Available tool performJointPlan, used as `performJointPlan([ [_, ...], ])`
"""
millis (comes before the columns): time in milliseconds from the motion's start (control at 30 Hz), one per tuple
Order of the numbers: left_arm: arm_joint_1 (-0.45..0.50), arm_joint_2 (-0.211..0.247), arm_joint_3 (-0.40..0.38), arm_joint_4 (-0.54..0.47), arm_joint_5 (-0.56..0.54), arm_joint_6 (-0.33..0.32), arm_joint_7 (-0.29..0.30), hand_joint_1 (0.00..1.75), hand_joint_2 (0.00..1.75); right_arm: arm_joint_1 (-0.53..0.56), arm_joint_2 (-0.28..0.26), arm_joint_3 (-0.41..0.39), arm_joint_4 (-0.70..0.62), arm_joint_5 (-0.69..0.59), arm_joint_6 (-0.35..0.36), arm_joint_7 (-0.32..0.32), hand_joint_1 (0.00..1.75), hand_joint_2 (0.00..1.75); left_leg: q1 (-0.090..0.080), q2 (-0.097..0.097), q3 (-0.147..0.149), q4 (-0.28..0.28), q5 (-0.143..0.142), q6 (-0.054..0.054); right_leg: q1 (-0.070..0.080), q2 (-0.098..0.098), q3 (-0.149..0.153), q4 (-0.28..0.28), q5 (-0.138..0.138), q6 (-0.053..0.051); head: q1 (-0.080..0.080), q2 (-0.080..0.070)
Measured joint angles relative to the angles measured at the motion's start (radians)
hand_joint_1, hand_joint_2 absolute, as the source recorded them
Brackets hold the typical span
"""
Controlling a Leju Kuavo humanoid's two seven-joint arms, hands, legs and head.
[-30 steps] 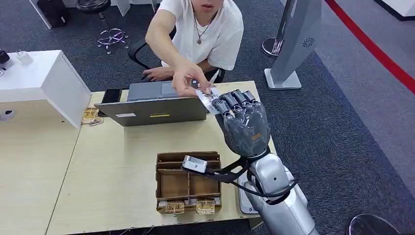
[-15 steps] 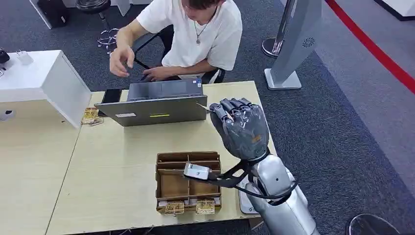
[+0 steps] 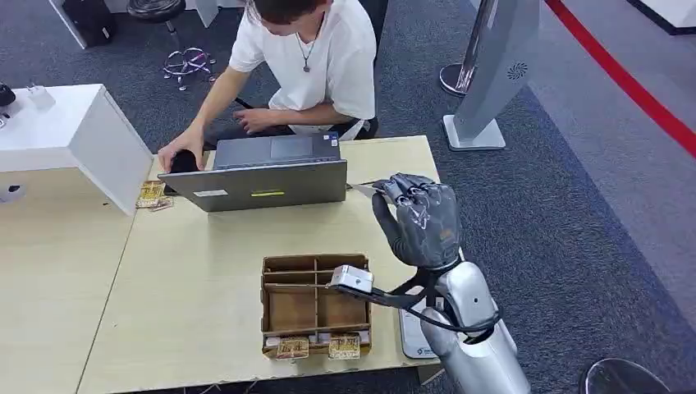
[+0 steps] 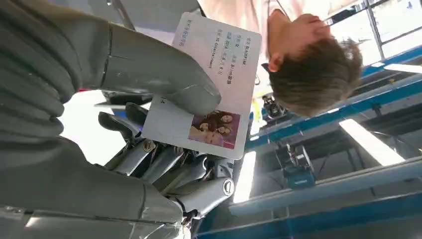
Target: Pass the card to the sensor for recognition and then transmit it.
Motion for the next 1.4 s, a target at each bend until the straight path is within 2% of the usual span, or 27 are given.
performJointPlan([
  [233, 0.001, 0.004, 0.000, 0.000, -0.004, 0.000, -0.008, 0.00, 0.00, 0.020, -0.011, -0.006, 0.059, -0.177, 0.009, 0.046, 1.75, 1.75, 0.000, 0.000, 0.000, 0.000, 0.000, 0.000, 0.000, 0.000, 0.000, 0.000, 0.000, 0.000, 0.000, 0.000],
  [433, 0.003, 0.011, 0.000, 0.000, -0.014, -0.005, -0.018, 0.00, 0.00, 0.042, -0.031, -0.022, 0.087, -0.348, 0.104, 0.030, 1.75, 1.75, 0.000, 0.000, 0.000, 0.000, 0.000, 0.000, 0.000, 0.000, 0.000, 0.000, 0.000, 0.000, 0.000, 0.000],
  [567, 0.003, 0.014, 0.001, 0.000, -0.015, -0.006, -0.023, 0.00, 0.00, 0.053, -0.036, -0.043, 0.106, -0.388, 0.145, 0.013, 1.75, 1.75, 0.000, 0.000, 0.000, 0.000, 0.000, 0.000, 0.000, 0.000, 0.000, 0.000, 0.000, 0.000, 0.000, 0.000],
  [1167, 0.005, 0.030, 0.005, 0.000, -0.023, 0.001, -0.032, 0.00, 0.00, 0.072, -0.047, -0.120, 0.149, -0.545, 0.235, -0.031, 1.75, 1.75, 0.000, 0.000, 0.000, 0.000, 0.000, 0.000, 0.000, 0.000, 0.000, 0.000, 0.000, 0.000, 0.000, 0.000],
  [1267, 0.005, 0.032, 0.005, 0.000, -0.032, -0.001, -0.040, 0.00, 0.00, 0.072, -0.052, -0.147, 0.148, -0.627, 0.296, -0.053, 1.75, 1.75, 0.000, 0.000, 0.000, 0.000, 0.000, 0.000, 0.000, 0.000, 0.000, 0.000, 0.000, 0.000, 0.000, 0.000],
  [1400, 0.006, 0.036, 0.005, 0.000, -0.033, -0.001, -0.046, 0.00, 0.00, 0.077, -0.065, -0.191, 0.146, -0.752, 0.429, -0.077, 1.75, 1.75, 0.000, 0.000, 0.000, 0.000, 0.000, 0.000, 0.000, 0.000, 0.000, 0.000, 0.000, 0.000, 0.000, 0.000],
])
